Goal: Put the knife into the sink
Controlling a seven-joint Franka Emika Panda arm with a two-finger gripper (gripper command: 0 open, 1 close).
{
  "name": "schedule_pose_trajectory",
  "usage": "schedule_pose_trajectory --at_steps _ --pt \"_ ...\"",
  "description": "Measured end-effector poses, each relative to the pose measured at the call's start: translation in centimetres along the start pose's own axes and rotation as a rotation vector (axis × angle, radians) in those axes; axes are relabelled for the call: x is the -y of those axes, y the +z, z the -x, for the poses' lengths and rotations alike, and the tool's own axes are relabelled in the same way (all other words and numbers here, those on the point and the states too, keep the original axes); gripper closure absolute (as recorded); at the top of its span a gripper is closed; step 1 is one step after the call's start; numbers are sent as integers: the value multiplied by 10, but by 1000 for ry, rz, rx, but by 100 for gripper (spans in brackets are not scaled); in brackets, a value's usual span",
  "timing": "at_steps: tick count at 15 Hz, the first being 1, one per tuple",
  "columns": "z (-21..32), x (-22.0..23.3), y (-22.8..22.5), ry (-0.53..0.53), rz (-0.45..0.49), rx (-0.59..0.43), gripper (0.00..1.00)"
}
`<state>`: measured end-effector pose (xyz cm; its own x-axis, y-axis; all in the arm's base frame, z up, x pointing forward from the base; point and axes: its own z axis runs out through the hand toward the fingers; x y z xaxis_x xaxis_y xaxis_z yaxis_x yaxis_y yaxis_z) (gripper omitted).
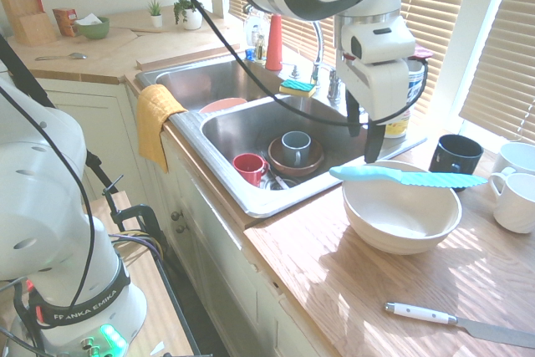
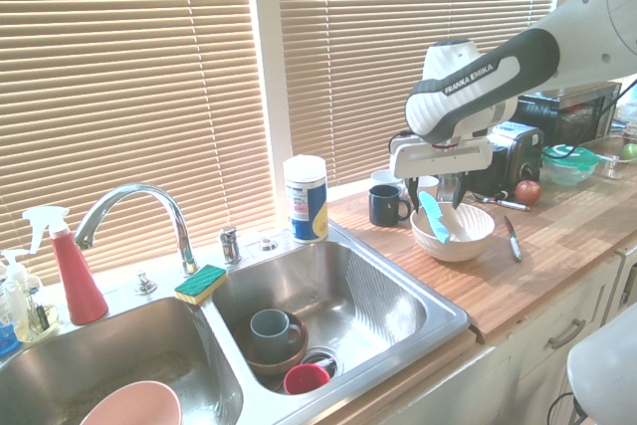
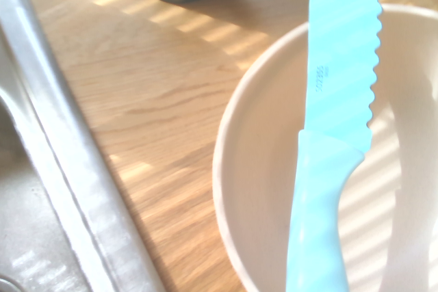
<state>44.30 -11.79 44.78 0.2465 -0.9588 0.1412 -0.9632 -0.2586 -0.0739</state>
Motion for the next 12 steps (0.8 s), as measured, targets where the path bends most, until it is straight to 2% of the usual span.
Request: schedule_pose_trajectory --at_steps 7,12 --pt "-26 4 39 46 -18 4 0" --pt "-43 5 50 74 -15 5 0"
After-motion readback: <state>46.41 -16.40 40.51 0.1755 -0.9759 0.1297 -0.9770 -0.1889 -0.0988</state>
